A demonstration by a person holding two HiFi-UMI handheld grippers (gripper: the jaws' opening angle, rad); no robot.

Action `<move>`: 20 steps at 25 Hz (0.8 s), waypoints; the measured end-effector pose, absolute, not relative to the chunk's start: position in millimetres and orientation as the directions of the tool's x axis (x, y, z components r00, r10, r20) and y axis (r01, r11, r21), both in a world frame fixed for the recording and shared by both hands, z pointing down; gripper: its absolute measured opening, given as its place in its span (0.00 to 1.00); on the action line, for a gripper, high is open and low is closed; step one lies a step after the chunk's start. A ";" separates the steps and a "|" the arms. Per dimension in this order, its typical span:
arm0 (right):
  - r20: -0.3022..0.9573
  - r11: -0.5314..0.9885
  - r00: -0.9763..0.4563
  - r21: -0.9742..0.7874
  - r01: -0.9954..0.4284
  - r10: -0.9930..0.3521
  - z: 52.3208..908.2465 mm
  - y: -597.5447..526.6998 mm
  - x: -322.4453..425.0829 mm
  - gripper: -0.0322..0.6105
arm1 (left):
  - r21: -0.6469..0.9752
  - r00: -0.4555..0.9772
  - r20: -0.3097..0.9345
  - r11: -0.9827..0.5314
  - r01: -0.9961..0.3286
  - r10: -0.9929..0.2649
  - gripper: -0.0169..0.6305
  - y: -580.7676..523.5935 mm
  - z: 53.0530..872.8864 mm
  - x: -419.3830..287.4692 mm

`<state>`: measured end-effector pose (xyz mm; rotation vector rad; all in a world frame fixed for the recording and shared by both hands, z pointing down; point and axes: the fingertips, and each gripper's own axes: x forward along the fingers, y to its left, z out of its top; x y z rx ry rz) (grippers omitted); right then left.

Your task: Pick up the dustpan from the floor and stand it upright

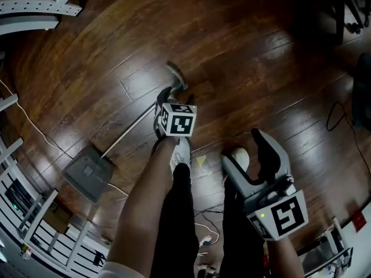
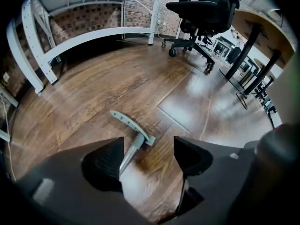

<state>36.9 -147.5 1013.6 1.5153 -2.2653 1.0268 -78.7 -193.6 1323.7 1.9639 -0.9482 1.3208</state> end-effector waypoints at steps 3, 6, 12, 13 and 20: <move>0.542 0.227 -0.447 -0.425 -0.876 -0.712 1034.9 -149.4 38.4 0.51 | 0.079 0.246 0.941 -0.559 -0.825 -0.230 0.52 -215.0 1357.9 -75.6; 0.561 0.221 -0.444 -0.421 -0.880 -0.699 1041.8 -148.4 39.4 0.51 | 0.081 0.222 0.957 -0.566 -0.820 -0.185 0.45 -224.6 1374.8 -71.9; 0.595 0.168 -0.392 -0.397 -0.902 -0.702 1017.3 -157.9 65.7 0.51 | 0.121 0.233 0.964 -0.565 -0.816 -0.130 0.37 -223.8 1339.8 -59.3; 0.581 0.173 -0.394 -0.399 -0.901 -0.712 1006.4 -163.8 66.3 0.51 | 0.127 0.248 0.958 -0.564 -0.816 -0.144 0.37 -227.8 1324.5 -57.4; 0.504 0.262 -0.414 -0.346 -0.901 -0.758 874.3 -198.8 41.5 0.51 | 0.268 0.473 0.854 -0.595 -0.758 -0.217 0.36 -225.0 1151.1 -28.8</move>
